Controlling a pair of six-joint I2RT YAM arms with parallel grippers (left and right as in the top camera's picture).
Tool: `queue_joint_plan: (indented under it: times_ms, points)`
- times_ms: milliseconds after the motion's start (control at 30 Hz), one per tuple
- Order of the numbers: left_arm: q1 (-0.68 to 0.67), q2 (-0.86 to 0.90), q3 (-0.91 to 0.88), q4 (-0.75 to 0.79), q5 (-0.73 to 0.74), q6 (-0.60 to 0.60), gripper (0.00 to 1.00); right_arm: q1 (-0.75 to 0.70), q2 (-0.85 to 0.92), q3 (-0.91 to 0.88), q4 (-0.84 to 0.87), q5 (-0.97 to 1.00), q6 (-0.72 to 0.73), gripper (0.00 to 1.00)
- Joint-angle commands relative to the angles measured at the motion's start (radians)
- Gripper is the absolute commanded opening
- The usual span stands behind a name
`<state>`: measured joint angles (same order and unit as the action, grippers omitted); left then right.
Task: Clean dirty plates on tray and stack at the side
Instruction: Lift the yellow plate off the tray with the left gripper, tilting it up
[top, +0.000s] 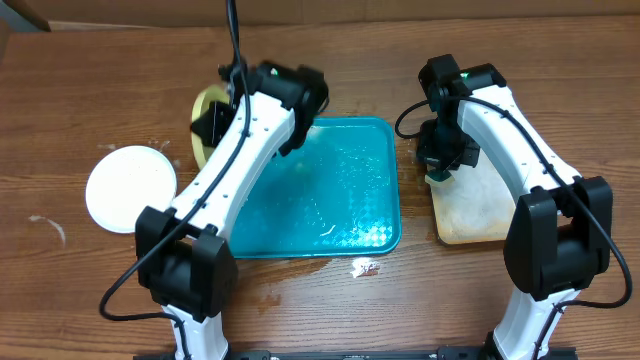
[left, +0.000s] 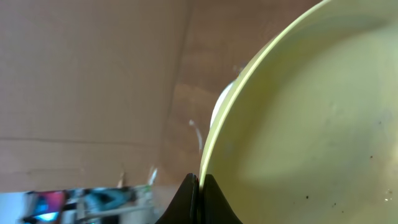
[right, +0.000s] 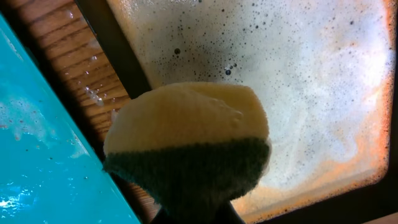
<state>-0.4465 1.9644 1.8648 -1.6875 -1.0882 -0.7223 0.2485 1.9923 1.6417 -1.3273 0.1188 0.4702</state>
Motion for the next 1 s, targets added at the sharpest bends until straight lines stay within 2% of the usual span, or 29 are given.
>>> queue_joint_plan:
  times_ms: [0, 100, 200, 367, 467, 600, 700, 967]
  points:
    - [-0.024, -0.002, 0.095, -0.002, -0.011, 0.005, 0.04, -0.003, -0.024, -0.003, 0.008, -0.003, 0.001, 0.04]
    - [-0.006, 0.007, 0.091, 0.002, 0.009, 0.001, 0.04, -0.003, -0.024, -0.003, 0.009, -0.021, 0.001, 0.04]
    - [0.01, 0.016, 0.088, -0.003, 0.017, 0.054, 0.04, -0.003, -0.024, -0.003, 0.007, -0.033, 0.001, 0.04]
    - [-0.032, -0.001, 0.089, -0.003, -0.04, 0.02, 0.04, -0.003, -0.024, -0.003, 0.007, -0.035, 0.001, 0.04]
    - [-0.034, 0.0, 0.089, -0.003, -0.016, 0.047, 0.04, -0.003, -0.024, -0.003, 0.006, -0.035, 0.001, 0.04]
    - [-0.061, -0.003, 0.089, -0.003, -0.015, 0.011, 0.04, -0.003, -0.024, -0.003, 0.006, -0.035, 0.002, 0.04]
    - [-0.072, -0.004, 0.089, -0.003, -0.026, 0.051, 0.04, -0.003, -0.024, -0.003, 0.004, -0.035, 0.002, 0.04]
    - [-0.116, -0.004, 0.089, -0.003, -0.054, 0.054, 0.04, -0.003, -0.024, -0.003, 0.003, -0.035, 0.001, 0.04]
